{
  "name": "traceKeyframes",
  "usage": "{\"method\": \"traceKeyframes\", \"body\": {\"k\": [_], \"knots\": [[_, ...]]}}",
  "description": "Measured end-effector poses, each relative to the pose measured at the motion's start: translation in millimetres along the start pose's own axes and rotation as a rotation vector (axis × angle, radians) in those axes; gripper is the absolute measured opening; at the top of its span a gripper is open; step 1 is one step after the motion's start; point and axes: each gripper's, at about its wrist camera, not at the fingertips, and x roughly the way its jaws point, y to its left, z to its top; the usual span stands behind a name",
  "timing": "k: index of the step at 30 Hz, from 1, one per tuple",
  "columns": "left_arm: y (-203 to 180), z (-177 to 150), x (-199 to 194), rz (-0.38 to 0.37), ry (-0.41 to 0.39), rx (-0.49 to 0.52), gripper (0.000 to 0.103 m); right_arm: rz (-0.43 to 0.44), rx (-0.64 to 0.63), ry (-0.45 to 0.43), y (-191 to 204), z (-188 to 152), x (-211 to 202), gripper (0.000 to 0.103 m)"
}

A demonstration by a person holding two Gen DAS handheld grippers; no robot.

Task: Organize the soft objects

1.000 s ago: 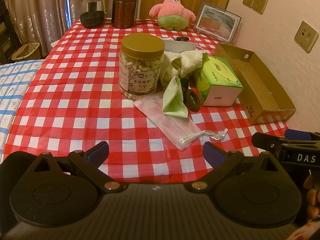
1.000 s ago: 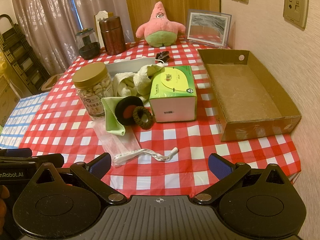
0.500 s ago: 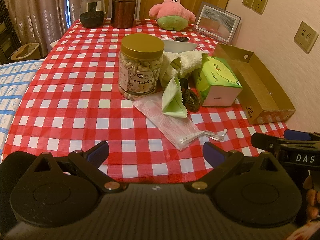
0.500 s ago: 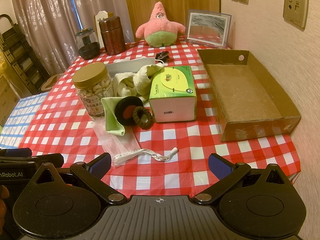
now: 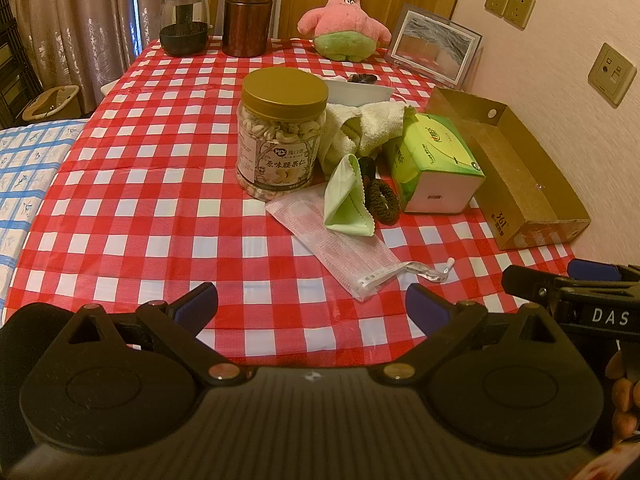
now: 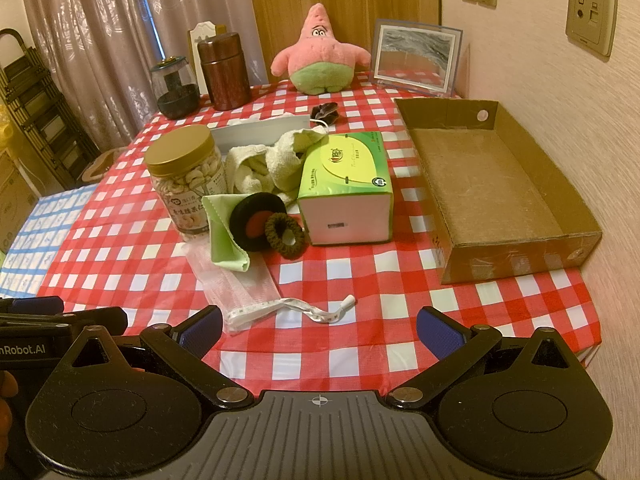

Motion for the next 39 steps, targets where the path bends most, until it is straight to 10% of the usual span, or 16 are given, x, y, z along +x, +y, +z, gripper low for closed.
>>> {"method": "traceKeyframes", "body": {"k": [20, 39], "knots": [[3.7, 37.5, 51.9, -0.102, -0.021, 0.021, 0.098, 0.013, -0.009, -0.004, -19.9, 10.0, 42.4, 0.102], [-19.6, 66.6, 152.0, -0.174, -0.008, 0.206, 0.050, 0.041, -0.056, 0.060, -19.5, 21.5, 106.8, 0.086]]}}
